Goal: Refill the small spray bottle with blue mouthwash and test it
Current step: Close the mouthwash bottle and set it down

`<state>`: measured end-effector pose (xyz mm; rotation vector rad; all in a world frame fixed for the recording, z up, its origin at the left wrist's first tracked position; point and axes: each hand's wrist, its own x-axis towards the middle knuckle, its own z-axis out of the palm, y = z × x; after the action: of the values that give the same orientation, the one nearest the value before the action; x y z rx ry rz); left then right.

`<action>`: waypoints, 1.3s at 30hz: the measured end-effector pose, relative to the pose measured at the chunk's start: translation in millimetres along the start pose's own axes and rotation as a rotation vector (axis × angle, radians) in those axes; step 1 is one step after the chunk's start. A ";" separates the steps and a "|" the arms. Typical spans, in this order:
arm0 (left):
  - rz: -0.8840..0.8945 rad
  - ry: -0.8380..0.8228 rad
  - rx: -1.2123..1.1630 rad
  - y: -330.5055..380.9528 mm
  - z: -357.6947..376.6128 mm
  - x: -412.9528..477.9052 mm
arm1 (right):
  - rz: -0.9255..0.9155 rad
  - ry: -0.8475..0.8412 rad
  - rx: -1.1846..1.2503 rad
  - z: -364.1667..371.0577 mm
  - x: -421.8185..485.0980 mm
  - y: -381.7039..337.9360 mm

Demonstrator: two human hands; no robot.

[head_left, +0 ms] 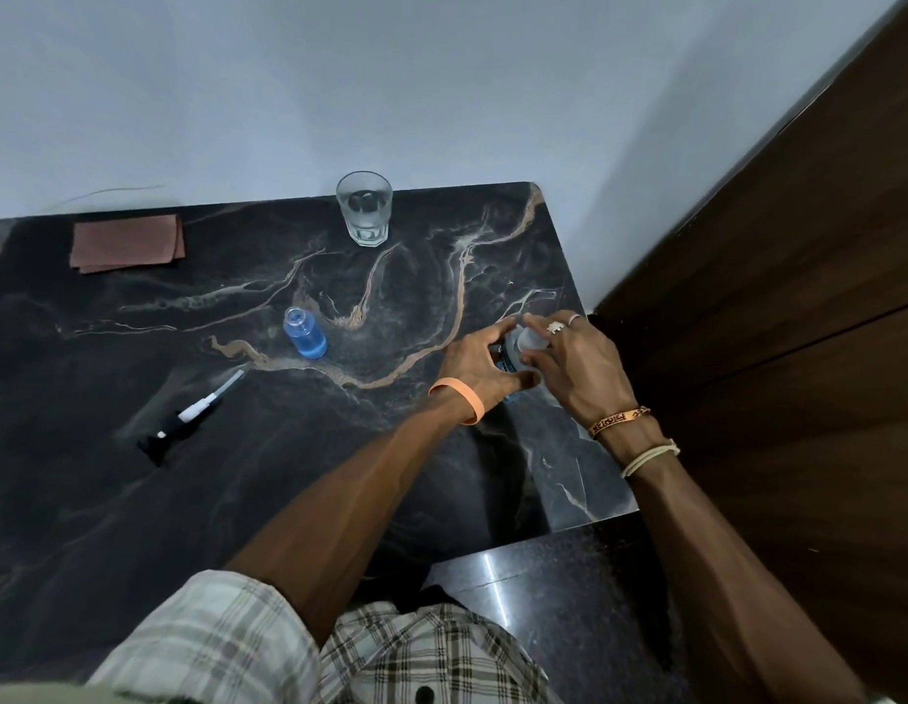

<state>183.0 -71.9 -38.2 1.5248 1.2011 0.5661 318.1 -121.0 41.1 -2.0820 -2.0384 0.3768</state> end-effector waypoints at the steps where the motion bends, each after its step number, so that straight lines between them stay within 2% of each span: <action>1: 0.000 0.007 0.009 0.6 -0.4 -0.7 | 0.024 -0.005 0.009 0.7 0.5 0.1; 9: -0.022 0.004 0.023 1.6 -1.6 0.8 | 0.042 -0.009 -0.041 -0.5 0.7 -2.7; 13: -0.022 0.022 0.043 1.8 -0.1 0.7 | 0.111 0.027 -0.042 -0.7 3.1 -4.7; 16: -0.022 0.013 0.044 2.2 -0.5 1.2 | 0.063 -0.001 0.044 -0.1 3.5 -5.5; 22: -0.038 0.020 0.049 1.1 -0.2 2.2 | 0.084 0.010 -0.023 2.6 4.7 -5.3; 25: -0.034 0.014 0.039 1.0 0.5 2.9 | 0.025 0.038 0.007 2.8 3.7 -6.4; 30: -0.041 0.002 0.037 1.8 0.9 2.1 | 0.101 0.025 -0.045 1.6 5.3 -6.7; 34: -0.022 0.001 0.035 4.1 -0.9 0.2 | 0.033 0.028 -0.004 1.0 2.1 -10.1; 39: -0.019 0.005 0.027 5.3 -2.1 -0.9 | 0.086 -0.002 -0.021 -1.2 2.5 -9.8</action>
<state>182.9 -71.4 -32.5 1.5333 1.2307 0.5436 309.2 -118.2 45.3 -2.1881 -1.9671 0.3731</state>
